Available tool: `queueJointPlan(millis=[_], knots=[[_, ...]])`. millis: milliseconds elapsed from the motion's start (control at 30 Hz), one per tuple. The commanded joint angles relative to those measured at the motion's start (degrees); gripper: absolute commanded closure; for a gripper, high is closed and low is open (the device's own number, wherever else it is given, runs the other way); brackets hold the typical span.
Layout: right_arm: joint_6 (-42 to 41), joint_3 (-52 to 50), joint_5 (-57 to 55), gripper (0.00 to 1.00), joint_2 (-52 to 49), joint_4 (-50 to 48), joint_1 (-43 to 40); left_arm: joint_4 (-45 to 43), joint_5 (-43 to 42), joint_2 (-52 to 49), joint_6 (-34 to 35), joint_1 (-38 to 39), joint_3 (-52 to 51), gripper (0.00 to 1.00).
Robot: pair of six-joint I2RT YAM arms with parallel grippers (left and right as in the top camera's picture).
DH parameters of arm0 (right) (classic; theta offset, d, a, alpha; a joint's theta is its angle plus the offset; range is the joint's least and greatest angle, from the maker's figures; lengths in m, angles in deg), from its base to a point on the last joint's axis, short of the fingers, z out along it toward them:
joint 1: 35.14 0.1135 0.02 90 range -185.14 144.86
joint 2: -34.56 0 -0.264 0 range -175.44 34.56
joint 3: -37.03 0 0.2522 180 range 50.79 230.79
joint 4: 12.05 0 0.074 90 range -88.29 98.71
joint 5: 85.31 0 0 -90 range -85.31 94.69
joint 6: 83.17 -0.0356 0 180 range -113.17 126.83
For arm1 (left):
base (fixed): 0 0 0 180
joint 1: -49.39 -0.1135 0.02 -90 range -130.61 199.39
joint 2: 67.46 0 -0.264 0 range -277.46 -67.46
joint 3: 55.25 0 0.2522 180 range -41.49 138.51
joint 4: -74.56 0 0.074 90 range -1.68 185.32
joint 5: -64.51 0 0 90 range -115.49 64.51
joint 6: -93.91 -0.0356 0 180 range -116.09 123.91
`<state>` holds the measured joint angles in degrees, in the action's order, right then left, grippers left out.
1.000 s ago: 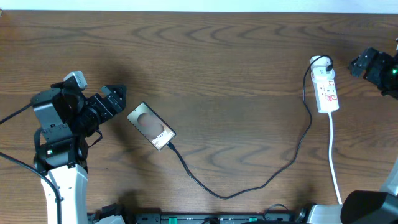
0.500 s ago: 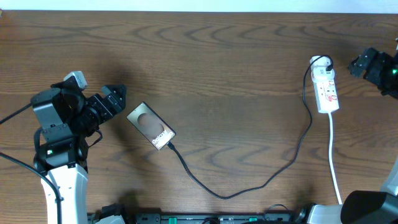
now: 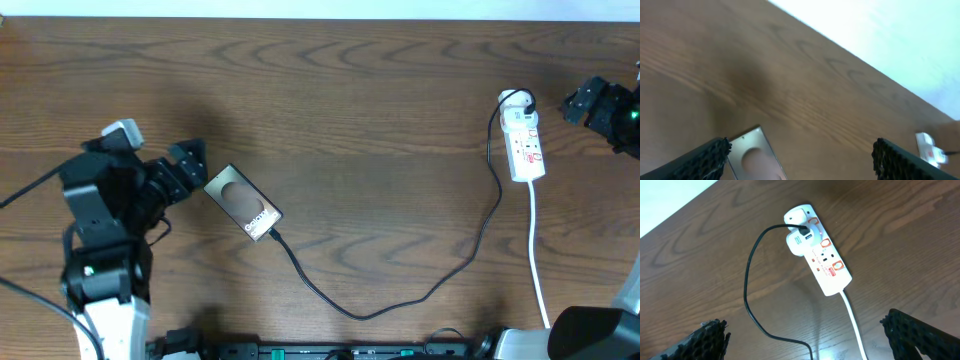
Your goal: Plug charger to phone and switch on socket
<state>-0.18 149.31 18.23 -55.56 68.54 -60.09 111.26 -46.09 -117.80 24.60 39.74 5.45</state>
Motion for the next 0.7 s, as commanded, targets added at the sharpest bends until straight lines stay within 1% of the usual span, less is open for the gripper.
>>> queueJointPlan(millis=[0, 67, 100, 167, 233, 333, 433, 567, 667], knots=[[0.2, 0.1, 0.5, 0.01, 0.0, 0.1, 0.3, 0.1, 16.5, 4.4, -1.0, 6.0, -1.7, 0.07], [0.2, 0.1, 0.5, 0.01, 0.0, 0.1, 0.3, 0.1, 21.9, 7.9, -1.0, 8.8, -3.1, 0.07], [0.2, 0.1, 0.5, 0.01, 0.0, 0.1, 0.3, 0.1, 23.4, 9.6, -1.0, 9.5, -4.0, 0.07], [0.2, 0.1, 0.5, 0.01, 0.0, 0.1, 0.3, 0.0, 24.7, 13.6, -1.3, 9.9, -6.1, 0.07], [0.2, 0.1, 0.5, 0.01, 0.0, 0.1, 0.3, -1.8, 24.7, 18.1, -3.4, 9.8, -9.2, 0.07], [0.2, 0.1, 0.5, 0.01, 0.0, 0.1, 0.3, -6.8, 24.0, 24.5, -7.1, 9.8, -15.1, 0.07], [0.2, 0.1, 0.5, 0.01, 0.0, 0.1, 0.3, -14.4, 22.2, 30.5, -10.5, 9.6, -22.6, 0.07], [0.2, 0.1, 0.5, 0.01, 0.0, 0.0, 0.3, -25.1, 18.6, 36.2, -10.6, 7.5, -32.3, 0.07], [0.2, 0.1, 0.5, 0.01, 0.0, 0.0, 0.3, -32.1, 15.5, 38.6, -10.6, 5.4, -38.9, 0.07]])
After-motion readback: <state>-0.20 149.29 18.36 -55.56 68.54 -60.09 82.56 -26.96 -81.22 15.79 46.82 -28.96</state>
